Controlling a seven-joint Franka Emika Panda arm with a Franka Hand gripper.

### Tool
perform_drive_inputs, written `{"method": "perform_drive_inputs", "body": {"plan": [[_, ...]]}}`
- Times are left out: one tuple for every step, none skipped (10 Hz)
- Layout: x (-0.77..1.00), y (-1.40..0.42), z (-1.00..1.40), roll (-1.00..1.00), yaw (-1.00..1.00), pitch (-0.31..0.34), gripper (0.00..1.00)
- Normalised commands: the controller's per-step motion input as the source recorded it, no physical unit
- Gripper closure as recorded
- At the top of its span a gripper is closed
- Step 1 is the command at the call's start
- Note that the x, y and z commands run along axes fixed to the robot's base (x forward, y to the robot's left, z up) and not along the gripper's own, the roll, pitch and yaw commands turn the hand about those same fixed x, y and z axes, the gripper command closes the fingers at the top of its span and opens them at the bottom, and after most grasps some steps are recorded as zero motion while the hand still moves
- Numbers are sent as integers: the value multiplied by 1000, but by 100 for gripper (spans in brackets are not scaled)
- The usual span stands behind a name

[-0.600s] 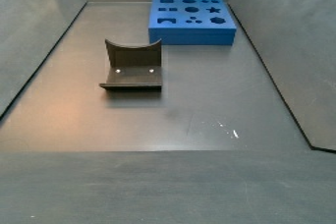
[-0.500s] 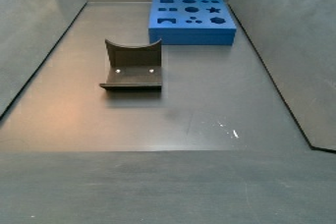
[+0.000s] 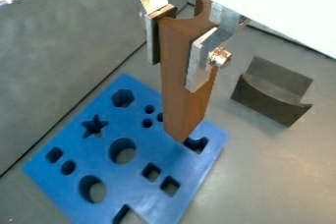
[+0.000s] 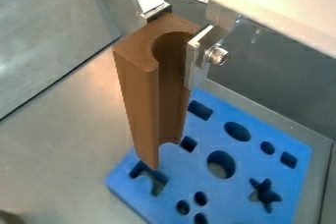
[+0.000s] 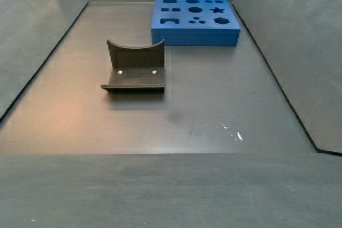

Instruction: Insert the arch object.

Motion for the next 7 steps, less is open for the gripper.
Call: {"method": "perform_drive_inputs", "body": {"plan": [[11, 534, -266, -326, -220, 9, 100], [0, 0, -323, 0, -1000, 56, 100], [-40, 0, -297, 34, -1000, 63, 100], [-49, 0, -277, 47, -1000, 60, 100], [-23, 0, -274, 43, -1000, 21, 100], [-17, 0, -269, 40, -1000, 14, 100], [0, 0, -223, 26, -1000, 7, 100]]}}
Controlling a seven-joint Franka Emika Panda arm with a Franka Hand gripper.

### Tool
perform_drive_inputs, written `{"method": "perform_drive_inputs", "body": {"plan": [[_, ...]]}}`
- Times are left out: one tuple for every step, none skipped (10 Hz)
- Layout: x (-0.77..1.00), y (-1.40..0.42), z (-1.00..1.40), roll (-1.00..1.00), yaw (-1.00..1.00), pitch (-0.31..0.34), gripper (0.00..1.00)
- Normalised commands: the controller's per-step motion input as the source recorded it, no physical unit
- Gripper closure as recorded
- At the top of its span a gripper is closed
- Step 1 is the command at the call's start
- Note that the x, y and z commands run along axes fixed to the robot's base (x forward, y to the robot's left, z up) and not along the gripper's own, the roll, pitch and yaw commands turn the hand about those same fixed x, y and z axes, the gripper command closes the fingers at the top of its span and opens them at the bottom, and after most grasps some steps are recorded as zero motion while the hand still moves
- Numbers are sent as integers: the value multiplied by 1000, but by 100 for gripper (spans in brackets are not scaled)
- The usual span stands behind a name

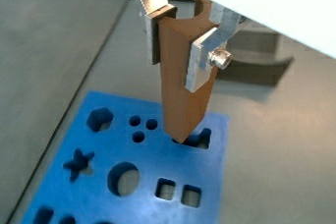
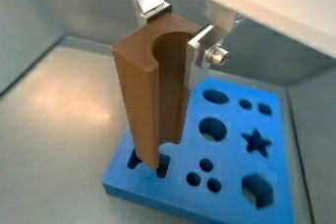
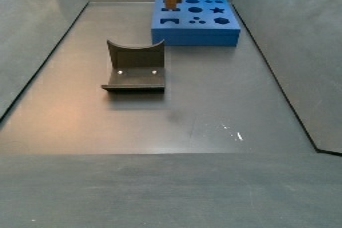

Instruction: Insert the arch object.

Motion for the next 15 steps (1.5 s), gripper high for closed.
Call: {"method": "perform_drive_inputs", "body": {"plan": [[-6, 0, -171, 60, -1000, 0, 100], [0, 0, -131, 51, -1000, 0, 100], [0, -9, -103, 46, -1000, 0, 100], [0, -26, -66, 36, -1000, 4, 100], [0, -20, -77, 40, -1000, 1, 100], [0, -9, -91, 40, -1000, 0, 100], [0, -6, -106, 44, -1000, 0, 100], [0, -11, -83, 37, -1000, 0, 100], [6, -11, -83, 40, -934, 0, 100], [31, -9, -94, 46, -917, 0, 100], [3, 0, -111, 50, -940, 0, 100], [9, 0, -114, 53, -929, 0, 100], [146, 0, -151, 71, -823, 0, 100], [246, 0, -189, 83, -746, 0, 100], [249, 0, -143, 110, -671, 51, 100]]}}
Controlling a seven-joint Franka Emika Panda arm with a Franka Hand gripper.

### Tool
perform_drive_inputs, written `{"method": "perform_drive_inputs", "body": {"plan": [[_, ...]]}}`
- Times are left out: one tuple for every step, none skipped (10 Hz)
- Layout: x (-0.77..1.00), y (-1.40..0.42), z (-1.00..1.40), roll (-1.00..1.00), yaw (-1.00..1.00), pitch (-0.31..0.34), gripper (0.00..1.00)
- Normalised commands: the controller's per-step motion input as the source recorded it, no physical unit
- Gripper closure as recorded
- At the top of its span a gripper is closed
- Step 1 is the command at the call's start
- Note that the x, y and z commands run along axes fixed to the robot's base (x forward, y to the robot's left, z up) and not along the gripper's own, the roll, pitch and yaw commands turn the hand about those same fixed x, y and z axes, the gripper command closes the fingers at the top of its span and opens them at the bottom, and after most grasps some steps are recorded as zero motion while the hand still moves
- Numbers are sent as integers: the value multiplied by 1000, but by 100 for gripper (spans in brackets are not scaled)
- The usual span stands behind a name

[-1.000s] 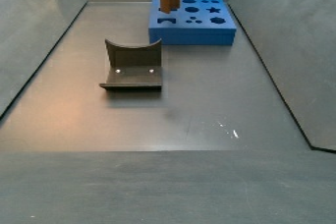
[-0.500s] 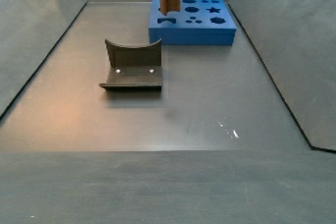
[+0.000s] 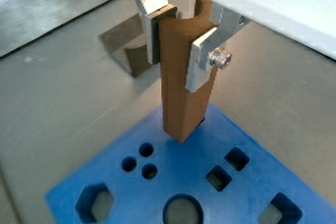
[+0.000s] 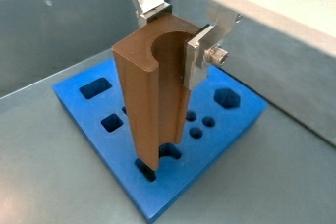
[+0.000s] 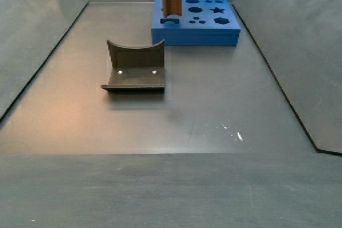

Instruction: Insert the arch object.

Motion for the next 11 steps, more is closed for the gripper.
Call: {"method": "perform_drive_inputs", "body": {"plan": [[157, 0, -111, 130, -500, 84, 100], [149, 0, -146, 99, -429, 70, 100], [17, 0, -146, 104, -197, 11, 100], [0, 17, -203, 59, 0, 0, 100], [-26, 0, -303, 6, 0, 0, 100], [-14, 0, -360, 0, 0, -10, 100], [26, 0, -443, -26, 23, -11, 100], [29, 0, -437, -33, 0, -19, 100], [9, 0, -391, -26, 0, -19, 100], [0, 0, -260, -13, 0, -3, 100], [0, 0, -226, 0, 0, -19, 100]]}}
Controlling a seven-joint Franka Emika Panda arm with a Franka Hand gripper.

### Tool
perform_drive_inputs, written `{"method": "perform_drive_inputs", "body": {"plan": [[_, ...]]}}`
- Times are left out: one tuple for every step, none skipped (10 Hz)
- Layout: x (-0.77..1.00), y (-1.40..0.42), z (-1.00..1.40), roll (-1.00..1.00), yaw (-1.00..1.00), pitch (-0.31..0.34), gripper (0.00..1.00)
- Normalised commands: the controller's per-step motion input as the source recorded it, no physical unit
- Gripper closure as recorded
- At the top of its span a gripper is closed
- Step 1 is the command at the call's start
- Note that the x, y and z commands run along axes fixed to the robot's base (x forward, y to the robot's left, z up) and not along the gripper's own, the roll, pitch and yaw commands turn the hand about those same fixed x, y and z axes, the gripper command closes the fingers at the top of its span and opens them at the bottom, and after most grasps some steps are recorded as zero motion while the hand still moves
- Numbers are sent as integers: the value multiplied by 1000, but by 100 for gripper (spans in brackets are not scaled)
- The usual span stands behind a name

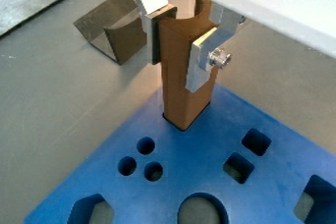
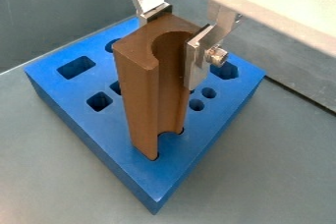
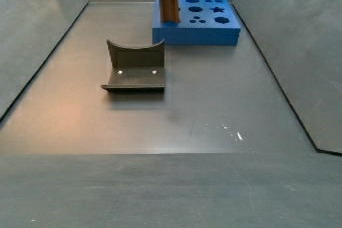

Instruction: Insert the arch object.

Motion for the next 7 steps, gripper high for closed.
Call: {"method": "perform_drive_inputs", "body": {"plan": [[0, 0, -191, 0, 0, -26, 100], [-49, -14, -200, 6, 11, -54, 100], [-77, -23, -240, 21, 14, -81, 100], [-11, -14, -266, 0, 0, -74, 100], [0, 0, -251, 7, 0, -30, 100], [0, 0, -146, -93, 0, -36, 100], [0, 146, -51, -180, -46, 0, 100]]}}
